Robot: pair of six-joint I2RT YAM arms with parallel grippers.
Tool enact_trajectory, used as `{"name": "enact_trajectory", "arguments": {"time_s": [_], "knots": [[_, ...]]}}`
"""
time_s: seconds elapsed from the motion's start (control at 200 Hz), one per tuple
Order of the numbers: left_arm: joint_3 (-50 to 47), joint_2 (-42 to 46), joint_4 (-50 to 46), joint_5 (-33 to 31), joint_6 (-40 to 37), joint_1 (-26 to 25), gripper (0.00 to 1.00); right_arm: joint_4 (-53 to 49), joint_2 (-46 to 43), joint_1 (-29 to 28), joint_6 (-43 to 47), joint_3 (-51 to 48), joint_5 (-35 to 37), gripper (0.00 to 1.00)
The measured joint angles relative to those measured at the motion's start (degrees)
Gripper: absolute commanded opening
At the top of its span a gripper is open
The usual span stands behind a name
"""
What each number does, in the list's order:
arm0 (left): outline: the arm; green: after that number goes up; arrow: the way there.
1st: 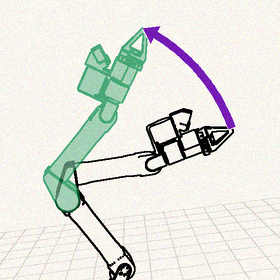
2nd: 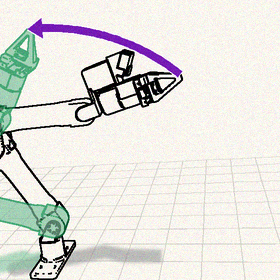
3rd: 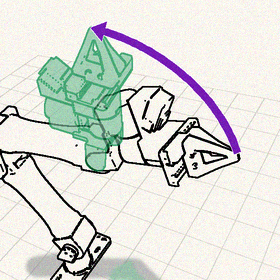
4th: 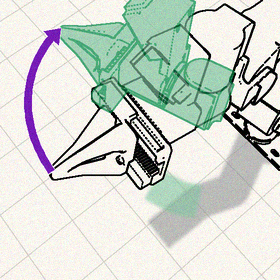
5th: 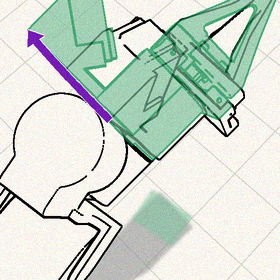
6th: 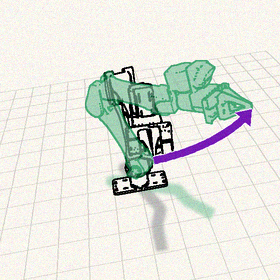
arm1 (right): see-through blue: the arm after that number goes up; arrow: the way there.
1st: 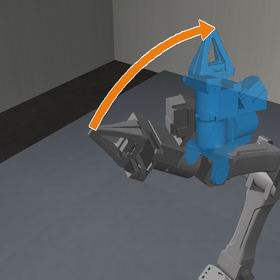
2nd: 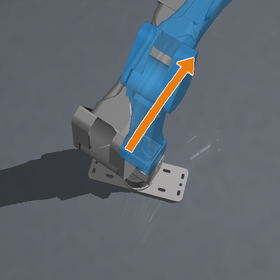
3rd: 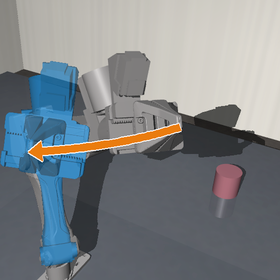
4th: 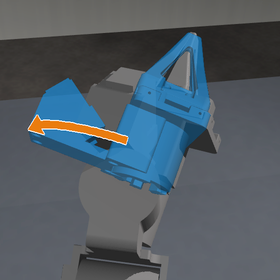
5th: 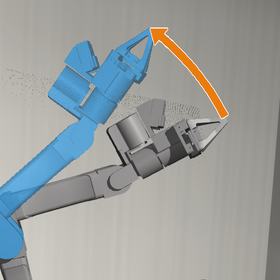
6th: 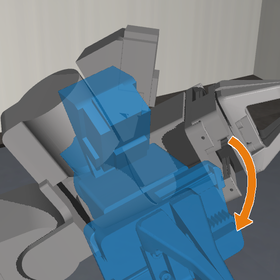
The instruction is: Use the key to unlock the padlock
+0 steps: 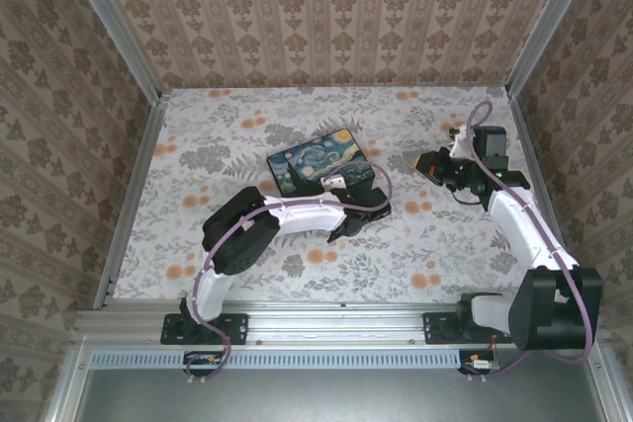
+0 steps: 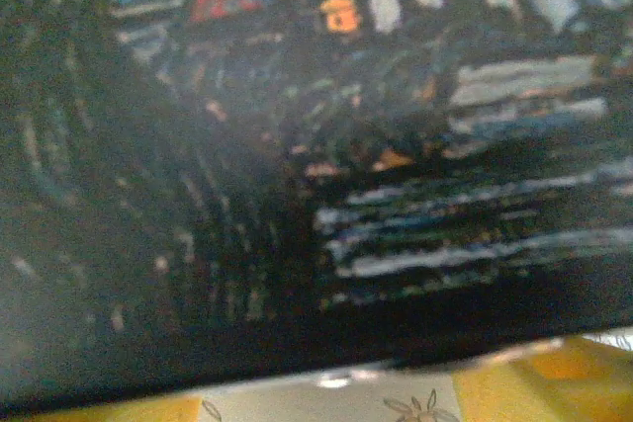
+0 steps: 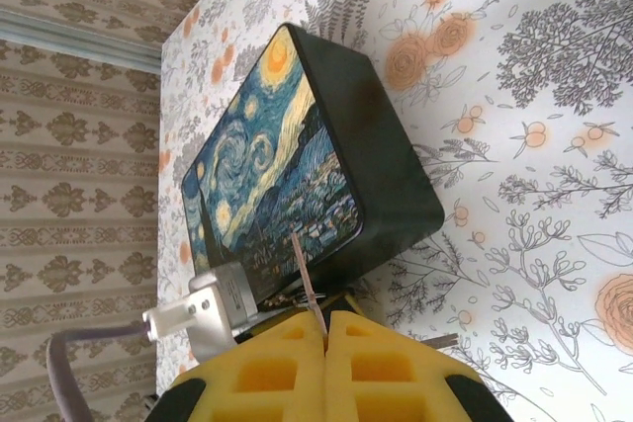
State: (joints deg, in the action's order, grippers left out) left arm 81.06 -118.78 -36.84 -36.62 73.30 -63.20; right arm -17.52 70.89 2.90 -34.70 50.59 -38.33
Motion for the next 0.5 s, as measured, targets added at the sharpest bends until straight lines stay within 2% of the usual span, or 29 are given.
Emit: {"name": "enact_trajectory", "arguments": {"time_s": [0.315,0.5], "knots": [[0.0,-0.7,3.3,1.1,-0.9,1.1,0.65,1.2,1.9,0.0,-0.6,-1.4,-1.4,0.00],[0.2,-1.3,4.3,1.6,-0.8,1.3,0.60,1.9,2.6,-0.2,-1.1,-1.4,-2.1,0.00]]}}
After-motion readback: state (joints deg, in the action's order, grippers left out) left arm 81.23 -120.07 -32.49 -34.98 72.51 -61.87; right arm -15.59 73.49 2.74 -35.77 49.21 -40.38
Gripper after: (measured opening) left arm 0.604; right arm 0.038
